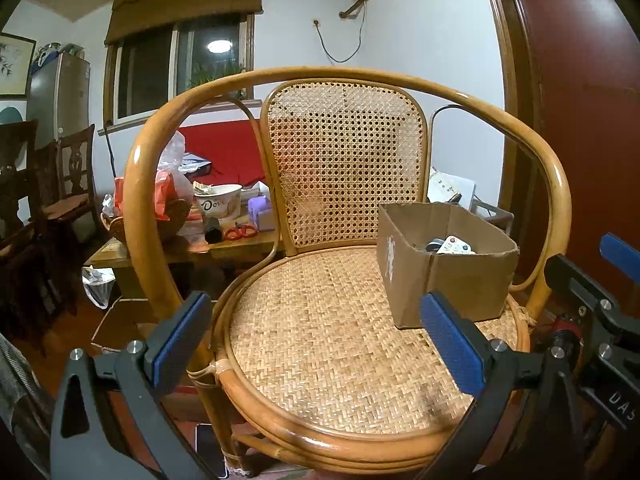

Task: Organize rigid objects

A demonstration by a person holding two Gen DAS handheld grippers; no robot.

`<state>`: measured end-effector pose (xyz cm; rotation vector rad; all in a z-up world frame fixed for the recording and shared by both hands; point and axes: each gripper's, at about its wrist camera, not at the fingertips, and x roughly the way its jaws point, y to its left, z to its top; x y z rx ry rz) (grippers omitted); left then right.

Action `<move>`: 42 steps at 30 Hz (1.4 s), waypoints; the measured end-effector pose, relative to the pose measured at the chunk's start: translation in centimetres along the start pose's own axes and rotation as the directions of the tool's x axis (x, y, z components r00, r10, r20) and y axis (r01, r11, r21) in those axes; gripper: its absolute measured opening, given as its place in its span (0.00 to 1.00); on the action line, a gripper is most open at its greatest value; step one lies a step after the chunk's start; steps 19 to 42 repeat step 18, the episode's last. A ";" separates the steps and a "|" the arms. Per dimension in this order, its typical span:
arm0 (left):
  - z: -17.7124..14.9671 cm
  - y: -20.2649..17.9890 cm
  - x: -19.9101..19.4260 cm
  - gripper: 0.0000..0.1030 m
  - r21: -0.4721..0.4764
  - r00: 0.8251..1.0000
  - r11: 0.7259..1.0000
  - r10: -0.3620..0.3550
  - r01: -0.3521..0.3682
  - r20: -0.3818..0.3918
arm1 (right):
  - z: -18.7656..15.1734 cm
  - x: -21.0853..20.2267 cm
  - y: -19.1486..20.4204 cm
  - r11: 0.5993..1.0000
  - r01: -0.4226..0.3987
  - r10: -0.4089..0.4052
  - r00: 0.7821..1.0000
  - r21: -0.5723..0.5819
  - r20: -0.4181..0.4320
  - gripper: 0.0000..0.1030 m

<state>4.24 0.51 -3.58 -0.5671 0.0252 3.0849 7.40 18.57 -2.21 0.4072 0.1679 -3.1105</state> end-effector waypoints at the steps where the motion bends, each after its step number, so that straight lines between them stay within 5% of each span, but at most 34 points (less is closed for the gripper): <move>1: 0.0 0.0 0.0 1.00 0.000 1.000 1.000 0.000 0.000 0.001 | 0.0 0.0 0.0 1.000 -0.001 0.001 1.000 -0.001 -0.001 0.81; 42: -0.1 0.0 -0.1 1.00 0.013 1.000 1.000 -0.014 0.013 0.009 | -0.2 0.2 0.0 1.000 -0.002 0.002 1.000 0.005 -0.010 0.81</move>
